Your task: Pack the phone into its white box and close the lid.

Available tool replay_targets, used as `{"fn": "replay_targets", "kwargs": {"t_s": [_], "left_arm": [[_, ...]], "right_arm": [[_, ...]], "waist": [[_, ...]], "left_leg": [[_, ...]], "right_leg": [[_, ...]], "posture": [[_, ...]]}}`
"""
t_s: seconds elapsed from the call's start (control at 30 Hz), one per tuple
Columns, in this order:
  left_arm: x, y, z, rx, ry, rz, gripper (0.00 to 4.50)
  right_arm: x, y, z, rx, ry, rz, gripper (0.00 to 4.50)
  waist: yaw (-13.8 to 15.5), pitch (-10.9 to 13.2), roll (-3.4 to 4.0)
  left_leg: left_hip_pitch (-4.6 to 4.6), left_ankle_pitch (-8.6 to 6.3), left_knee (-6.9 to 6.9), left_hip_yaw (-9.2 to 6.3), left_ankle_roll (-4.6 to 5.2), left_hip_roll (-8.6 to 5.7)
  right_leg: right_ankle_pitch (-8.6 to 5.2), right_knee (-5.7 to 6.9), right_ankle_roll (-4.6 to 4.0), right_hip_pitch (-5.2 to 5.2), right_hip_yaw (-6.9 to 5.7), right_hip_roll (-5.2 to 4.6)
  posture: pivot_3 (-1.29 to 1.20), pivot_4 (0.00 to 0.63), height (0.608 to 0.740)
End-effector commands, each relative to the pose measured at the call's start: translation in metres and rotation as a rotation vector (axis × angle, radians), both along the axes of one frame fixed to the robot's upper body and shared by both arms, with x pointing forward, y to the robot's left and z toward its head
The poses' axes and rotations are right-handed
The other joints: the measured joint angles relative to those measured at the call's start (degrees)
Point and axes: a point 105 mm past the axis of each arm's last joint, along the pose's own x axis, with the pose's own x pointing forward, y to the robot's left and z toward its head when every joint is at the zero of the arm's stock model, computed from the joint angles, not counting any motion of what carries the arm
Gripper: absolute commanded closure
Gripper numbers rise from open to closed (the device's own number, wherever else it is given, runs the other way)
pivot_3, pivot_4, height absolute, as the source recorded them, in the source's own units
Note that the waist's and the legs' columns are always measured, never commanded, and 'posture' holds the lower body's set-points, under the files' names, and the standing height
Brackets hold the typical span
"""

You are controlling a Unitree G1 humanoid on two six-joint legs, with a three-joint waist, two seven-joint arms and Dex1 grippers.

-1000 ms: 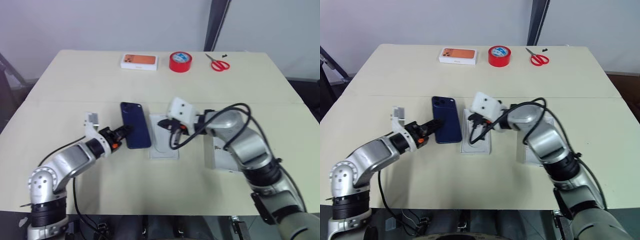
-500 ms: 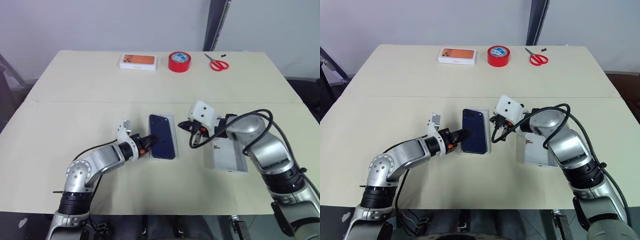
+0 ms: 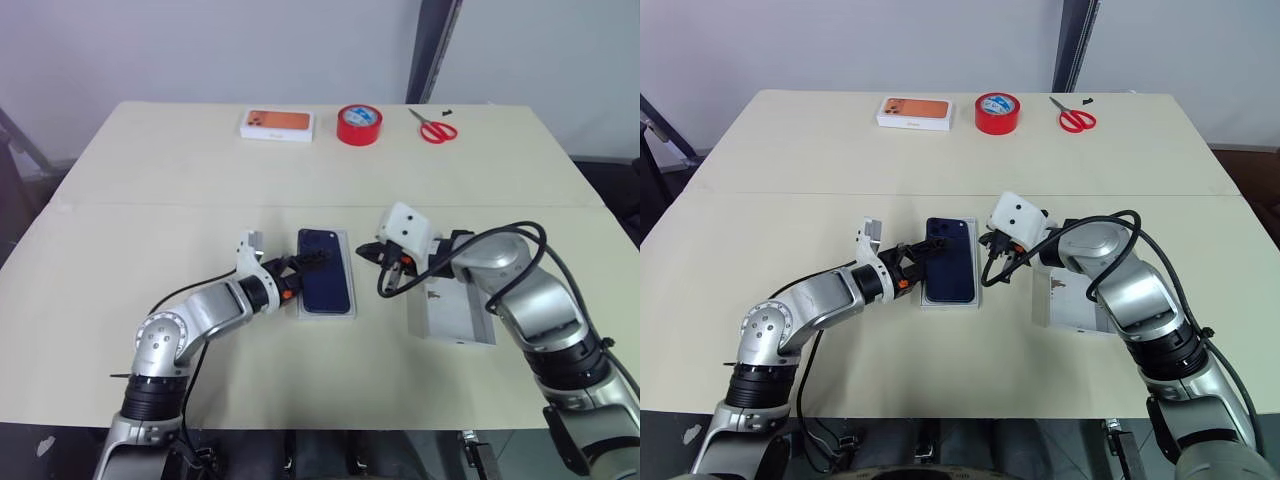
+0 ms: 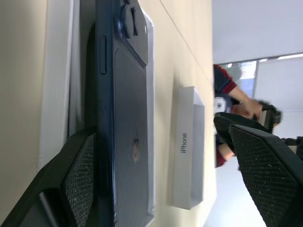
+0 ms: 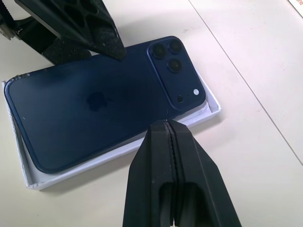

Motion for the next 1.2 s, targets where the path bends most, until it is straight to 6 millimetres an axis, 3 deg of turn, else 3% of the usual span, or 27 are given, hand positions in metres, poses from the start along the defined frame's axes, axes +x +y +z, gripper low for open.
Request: {"fn": "replay_targets", "kwargs": {"t_s": [0.03,0.17,0.6,0.7,0.8,0.93,1.13,1.2], "left_arm": [[-0.005,-0.003,0.006,0.097,-0.068,-0.063,0.11],[-0.005,-0.001,0.007,0.204,-0.109,-0.107,0.11],[-0.007,0.002,0.021,0.305,-0.192,-0.182,0.11],[-0.007,0.012,0.026,0.329,-0.216,-0.164,0.11],[0.007,0.044,0.045,0.414,-0.366,-0.015,0.11],[0.012,0.065,0.037,0.690,-0.485,0.001,1.33],[0.013,0.066,0.006,0.922,-0.535,-0.151,4.42],[0.013,0.058,-0.002,0.927,-0.530,-0.203,4.47]], "right_arm": [[-0.003,0.002,0.009,-0.007,-0.043,0.019,4.50],[-0.003,0.002,0.010,-0.005,-0.047,0.020,4.50],[-0.003,0.006,0.008,0.007,-0.046,0.021,4.50],[-0.002,0.005,0.009,0.009,-0.050,0.016,4.50],[0.000,0.000,0.006,-0.008,-0.045,-0.010,4.50],[0.003,-0.004,-0.005,-0.052,-0.023,-0.028,4.50],[0.013,-0.007,-0.021,-0.135,-0.007,-0.089,4.50],[0.020,-0.010,-0.026,-0.174,-0.019,-0.134,4.50]], "waist": [[0.03,0.00,0.00],[0.02,0.00,0.00],[0.03,0.02,0.01],[-0.01,0.04,0.00],[-0.12,0.08,0.02],[-0.06,0.10,0.04],[0.14,0.15,0.04],[0.01,0.16,0.03]], "left_leg": [[0.00,0.00,0.00,0.00,0.00,0.00],[0.01,0.00,0.00,0.00,0.00,0.00],[0.01,0.00,0.00,-0.01,0.00,0.01],[0.01,0.00,0.00,-0.01,-0.01,0.01],[0.00,0.00,-0.02,0.00,-0.01,0.02],[0.01,0.00,-0.05,0.02,-0.02,0.02],[-0.02,-0.03,-0.06,0.03,0.04,-0.01],[-0.02,-0.04,-0.07,0.04,0.05,-0.01]], "right_leg": [[0.00,0.00,0.00,0.00,0.00,0.00],[0.00,0.00,0.00,0.01,0.00,0.00],[0.00,-0.02,0.00,0.01,0.00,-0.02],[0.00,-0.02,0.00,0.01,0.00,-0.01],[0.00,-0.01,-0.01,-0.02,0.00,-0.01],[-0.02,-0.04,-0.05,-0.01,0.00,0.00],[-0.10,-0.11,-0.19,0.01,0.00,-0.06],[-0.10,-0.12,-0.19,-0.01,0.01,-0.08]], "posture": [[0.00,0.150,0.725],[0.00,0.150,0.725],[0.00,0.150,0.725],[0.00,0.150,0.725],[0.00,0.150,0.725],[0.00,0.150,0.725],[0.00,0.150,0.725],[0.00,0.150,0.725]]}}
